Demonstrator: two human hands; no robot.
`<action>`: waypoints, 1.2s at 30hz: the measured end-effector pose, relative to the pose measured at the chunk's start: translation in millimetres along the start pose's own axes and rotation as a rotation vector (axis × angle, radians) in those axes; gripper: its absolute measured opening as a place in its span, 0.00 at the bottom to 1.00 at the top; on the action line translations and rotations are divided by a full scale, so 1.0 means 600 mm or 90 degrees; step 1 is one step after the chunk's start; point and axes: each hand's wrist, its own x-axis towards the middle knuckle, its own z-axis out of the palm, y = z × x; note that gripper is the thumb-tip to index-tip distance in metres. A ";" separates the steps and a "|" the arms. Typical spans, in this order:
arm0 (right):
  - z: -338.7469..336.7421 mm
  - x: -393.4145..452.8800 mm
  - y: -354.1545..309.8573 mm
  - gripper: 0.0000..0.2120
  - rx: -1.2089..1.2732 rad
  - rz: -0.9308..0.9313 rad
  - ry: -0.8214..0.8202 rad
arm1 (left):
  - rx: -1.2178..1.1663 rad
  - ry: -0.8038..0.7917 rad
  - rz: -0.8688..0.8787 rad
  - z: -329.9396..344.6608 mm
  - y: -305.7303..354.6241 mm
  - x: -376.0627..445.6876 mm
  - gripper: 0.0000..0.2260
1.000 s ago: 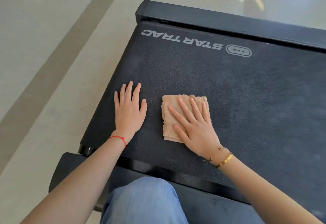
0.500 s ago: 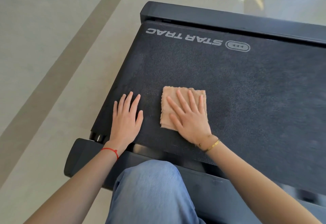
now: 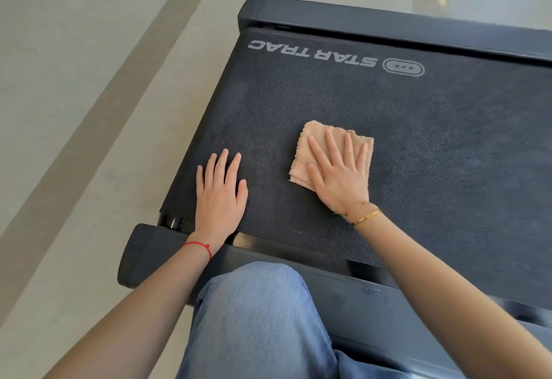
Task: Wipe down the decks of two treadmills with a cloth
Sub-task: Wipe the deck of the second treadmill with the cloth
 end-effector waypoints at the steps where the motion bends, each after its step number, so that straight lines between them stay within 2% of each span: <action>1: 0.002 -0.008 -0.013 0.27 -0.002 -0.031 0.002 | 0.003 0.004 0.001 0.001 0.000 0.000 0.23; 6: 0.017 -0.091 -0.053 0.26 -0.013 -0.207 -0.002 | 0.010 0.015 0.005 0.007 -0.004 0.003 0.23; 9: 0.021 -0.121 -0.028 0.26 0.004 -0.232 0.007 | 0.009 0.021 0.006 0.008 -0.007 0.003 0.23; 14: 0.009 -0.081 0.029 0.28 0.002 -0.083 0.005 | 0.004 0.017 0.008 0.008 -0.005 0.002 0.23; 17: 0.000 -0.009 0.025 0.27 0.015 0.027 0.013 | 0.004 0.020 0.005 0.008 -0.004 0.003 0.23; 19: -0.001 0.020 0.002 0.27 0.018 0.043 0.008 | 0.008 0.020 0.005 0.008 -0.004 0.003 0.23; 25: 0.014 -0.046 -0.058 0.27 -0.003 -0.154 0.016 | 0.008 0.018 0.005 0.007 -0.004 0.002 0.23; 28: 0.018 -0.077 -0.029 0.26 0.000 -0.177 0.022 | 0.008 0.018 0.005 0.006 -0.005 0.002 0.23; 31: 0.010 -0.076 0.018 0.27 0.007 -0.120 0.023 | 0.004 0.012 0.001 0.005 -0.004 0.003 0.23; 36: -0.006 0.009 0.070 0.27 0.032 0.088 0.016 | 0.010 0.004 -0.005 0.003 -0.002 0.002 0.24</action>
